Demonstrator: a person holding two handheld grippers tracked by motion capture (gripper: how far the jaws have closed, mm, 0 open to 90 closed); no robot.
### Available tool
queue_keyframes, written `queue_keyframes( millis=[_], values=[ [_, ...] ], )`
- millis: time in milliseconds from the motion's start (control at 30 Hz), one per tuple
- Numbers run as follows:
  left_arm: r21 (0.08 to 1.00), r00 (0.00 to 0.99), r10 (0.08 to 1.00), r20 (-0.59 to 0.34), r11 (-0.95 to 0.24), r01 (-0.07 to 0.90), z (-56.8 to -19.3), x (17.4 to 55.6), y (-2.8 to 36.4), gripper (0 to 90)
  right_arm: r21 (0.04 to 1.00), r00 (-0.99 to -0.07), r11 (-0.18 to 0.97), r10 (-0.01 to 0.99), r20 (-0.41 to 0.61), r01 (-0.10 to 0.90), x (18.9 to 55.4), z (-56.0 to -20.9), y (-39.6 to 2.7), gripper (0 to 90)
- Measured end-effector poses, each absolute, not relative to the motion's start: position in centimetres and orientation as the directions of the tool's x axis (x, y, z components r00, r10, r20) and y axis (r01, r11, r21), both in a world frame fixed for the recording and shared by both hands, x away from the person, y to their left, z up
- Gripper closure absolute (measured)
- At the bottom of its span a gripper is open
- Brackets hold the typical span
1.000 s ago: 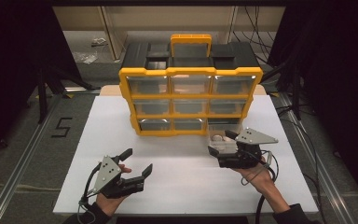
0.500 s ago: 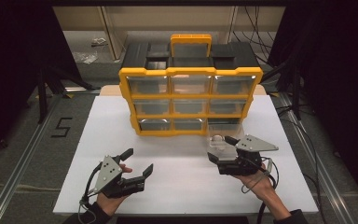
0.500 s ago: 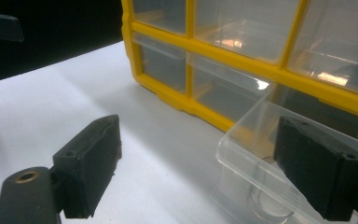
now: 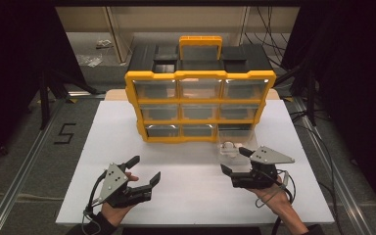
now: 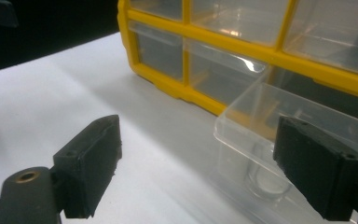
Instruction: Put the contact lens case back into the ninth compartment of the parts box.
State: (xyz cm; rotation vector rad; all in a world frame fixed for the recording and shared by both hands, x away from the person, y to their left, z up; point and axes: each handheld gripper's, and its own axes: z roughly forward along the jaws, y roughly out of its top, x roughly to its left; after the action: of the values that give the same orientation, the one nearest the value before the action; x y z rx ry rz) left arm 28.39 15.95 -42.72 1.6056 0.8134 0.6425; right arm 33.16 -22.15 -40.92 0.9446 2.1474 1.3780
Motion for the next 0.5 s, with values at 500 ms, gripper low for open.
queue_keyframes(
  millis=[500],
  values=[
    [0.983, 0.606, 0.795, -0.022, -0.095, 0.159, -42.73, 28.33, 15.97, 16.3, 0.878, -0.640, 0.297, 0.768, 0.014, 0.375, 32.66, -41.92, -22.64, 16.8]
  ],
)
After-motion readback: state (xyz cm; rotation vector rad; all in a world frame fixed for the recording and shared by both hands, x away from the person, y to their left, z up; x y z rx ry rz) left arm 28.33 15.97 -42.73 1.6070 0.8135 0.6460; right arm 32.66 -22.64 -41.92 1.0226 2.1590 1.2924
